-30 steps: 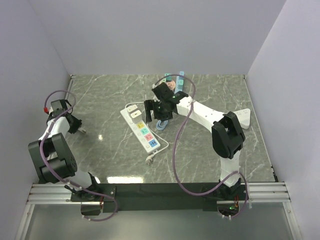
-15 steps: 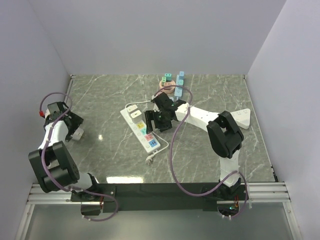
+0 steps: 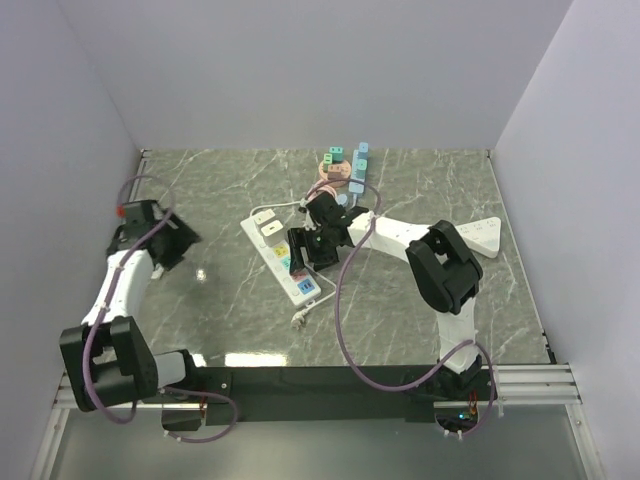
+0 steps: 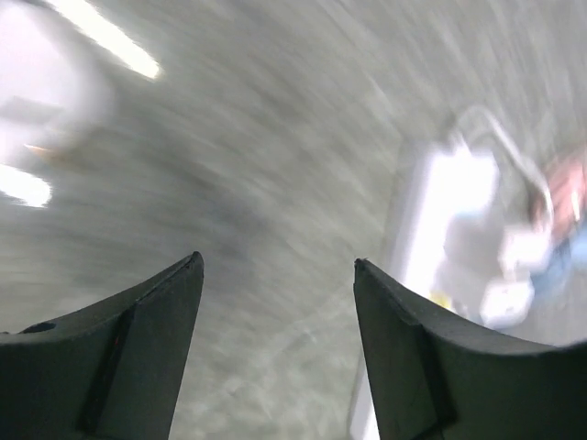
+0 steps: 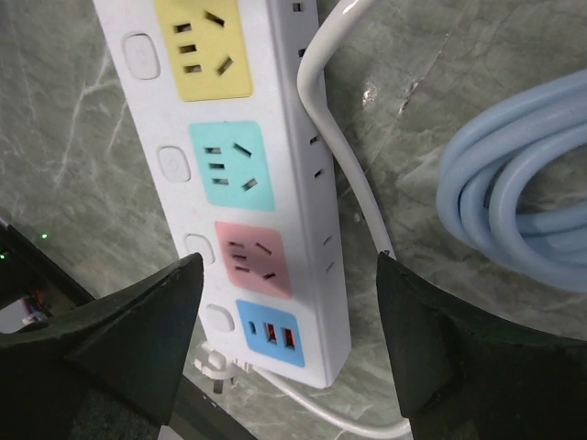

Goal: Pull the plug off the socket

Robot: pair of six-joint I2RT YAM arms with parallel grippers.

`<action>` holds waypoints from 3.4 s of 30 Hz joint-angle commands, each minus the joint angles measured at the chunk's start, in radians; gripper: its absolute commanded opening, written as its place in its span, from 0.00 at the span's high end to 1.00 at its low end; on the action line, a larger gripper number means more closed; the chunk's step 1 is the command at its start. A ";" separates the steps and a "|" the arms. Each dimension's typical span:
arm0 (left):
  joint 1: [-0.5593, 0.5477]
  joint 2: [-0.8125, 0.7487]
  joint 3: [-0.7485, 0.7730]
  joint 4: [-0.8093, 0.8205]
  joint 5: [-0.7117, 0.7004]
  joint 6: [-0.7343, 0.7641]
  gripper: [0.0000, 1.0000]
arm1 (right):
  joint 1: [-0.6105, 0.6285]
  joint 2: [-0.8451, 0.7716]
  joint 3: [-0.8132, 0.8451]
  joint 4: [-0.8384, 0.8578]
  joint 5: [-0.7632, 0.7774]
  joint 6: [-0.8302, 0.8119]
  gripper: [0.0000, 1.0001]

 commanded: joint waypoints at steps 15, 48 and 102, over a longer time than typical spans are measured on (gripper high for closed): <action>-0.553 0.253 0.312 -0.029 -0.121 -0.013 0.17 | 0.093 -0.081 -0.259 0.402 -0.425 0.177 0.37; -0.775 0.551 0.516 -0.092 -0.319 0.085 0.64 | -0.025 -0.359 -0.336 0.199 0.013 0.158 0.11; -0.150 0.169 0.155 0.052 0.033 0.107 1.00 | -0.071 -0.113 -0.168 0.316 -0.101 0.281 1.00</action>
